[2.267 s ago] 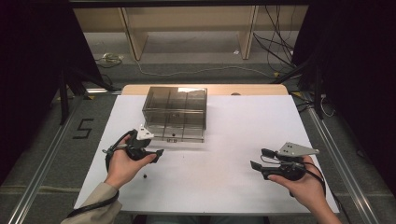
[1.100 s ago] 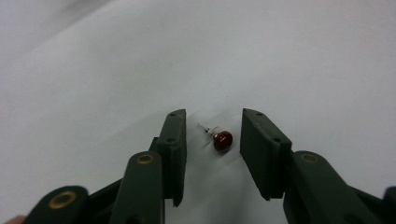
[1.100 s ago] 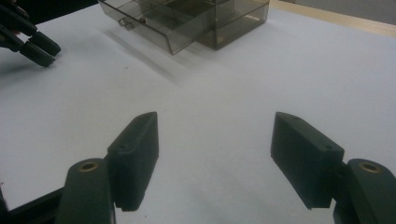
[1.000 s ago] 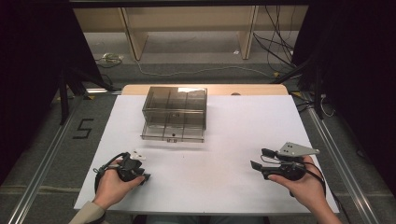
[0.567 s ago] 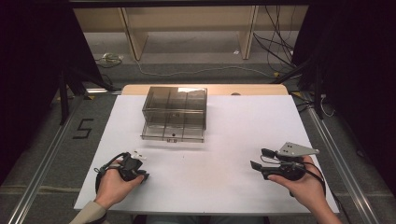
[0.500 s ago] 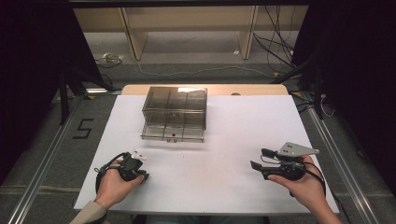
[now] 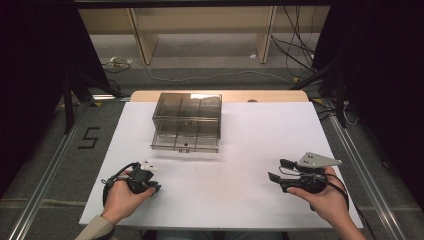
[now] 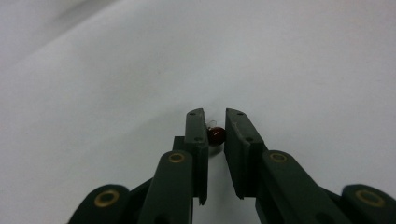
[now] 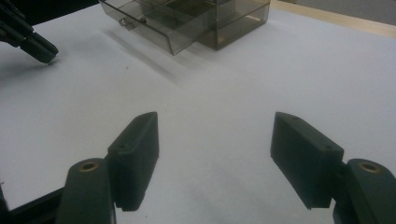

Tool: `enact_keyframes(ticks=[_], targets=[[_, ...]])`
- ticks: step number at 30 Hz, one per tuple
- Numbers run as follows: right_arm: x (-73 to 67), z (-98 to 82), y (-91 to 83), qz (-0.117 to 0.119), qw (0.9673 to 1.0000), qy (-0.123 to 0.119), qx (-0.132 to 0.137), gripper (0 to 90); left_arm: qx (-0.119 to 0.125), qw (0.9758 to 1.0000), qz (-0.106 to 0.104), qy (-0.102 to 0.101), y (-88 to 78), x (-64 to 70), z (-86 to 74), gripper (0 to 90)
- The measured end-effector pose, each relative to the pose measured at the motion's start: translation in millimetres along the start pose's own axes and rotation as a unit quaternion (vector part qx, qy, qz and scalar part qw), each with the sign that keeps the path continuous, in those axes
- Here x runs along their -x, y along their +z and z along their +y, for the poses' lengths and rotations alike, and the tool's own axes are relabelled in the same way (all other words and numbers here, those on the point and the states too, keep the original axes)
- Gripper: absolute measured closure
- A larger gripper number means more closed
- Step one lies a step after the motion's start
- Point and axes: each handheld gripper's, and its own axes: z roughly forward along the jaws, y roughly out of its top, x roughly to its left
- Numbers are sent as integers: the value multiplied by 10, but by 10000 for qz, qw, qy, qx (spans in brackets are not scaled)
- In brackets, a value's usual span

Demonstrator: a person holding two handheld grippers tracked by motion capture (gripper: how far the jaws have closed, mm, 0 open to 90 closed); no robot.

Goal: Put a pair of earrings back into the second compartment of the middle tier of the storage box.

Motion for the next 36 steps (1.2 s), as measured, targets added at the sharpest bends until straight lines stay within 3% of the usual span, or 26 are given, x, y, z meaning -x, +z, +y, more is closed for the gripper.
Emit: enact_keyframes(ticks=[36], targets=[[-4, -3, 13, 8, 10000, -12, -1, 332, 561, 9980, 224, 190, -71, 23, 183, 792]])
